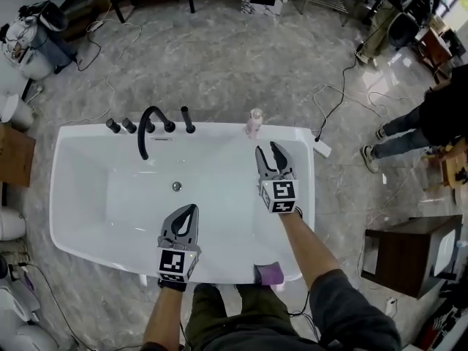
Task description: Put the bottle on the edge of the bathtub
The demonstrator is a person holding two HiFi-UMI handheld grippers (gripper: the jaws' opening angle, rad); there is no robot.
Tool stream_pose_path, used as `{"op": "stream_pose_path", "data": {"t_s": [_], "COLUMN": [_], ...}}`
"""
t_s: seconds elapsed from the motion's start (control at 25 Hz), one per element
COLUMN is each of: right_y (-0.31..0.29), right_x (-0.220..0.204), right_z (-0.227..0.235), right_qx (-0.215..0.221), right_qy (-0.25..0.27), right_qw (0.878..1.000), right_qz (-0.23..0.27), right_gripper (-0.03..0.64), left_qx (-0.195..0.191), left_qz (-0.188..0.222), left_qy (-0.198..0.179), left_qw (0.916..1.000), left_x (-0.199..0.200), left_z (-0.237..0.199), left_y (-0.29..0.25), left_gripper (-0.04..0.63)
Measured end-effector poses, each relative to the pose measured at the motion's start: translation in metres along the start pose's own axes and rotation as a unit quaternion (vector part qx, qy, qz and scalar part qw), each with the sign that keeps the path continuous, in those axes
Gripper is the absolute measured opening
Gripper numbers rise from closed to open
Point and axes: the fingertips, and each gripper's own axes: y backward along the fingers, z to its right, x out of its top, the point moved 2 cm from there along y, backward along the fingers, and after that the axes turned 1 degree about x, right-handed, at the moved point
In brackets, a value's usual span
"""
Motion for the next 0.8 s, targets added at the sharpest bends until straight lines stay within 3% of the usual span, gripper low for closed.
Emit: {"op": "stream_pose_path", "data": {"t_s": [0.8], "right_y": [0.172], "right_x": [0.085], "right_z": [-0.032], "right_qx": [-0.013], "right_qy": [-0.020], "right_qw": [1.000], "right_qz": [-0.001], "right_gripper": [0.089], "left_qx": [-0.034], "left_qz": [0.021], "left_qy": [-0.016], "left_qw": [0.9991], "left_x": [0.077], "left_z": [0.024], "left_y": [0.047], "left_gripper": [-0.002]}}
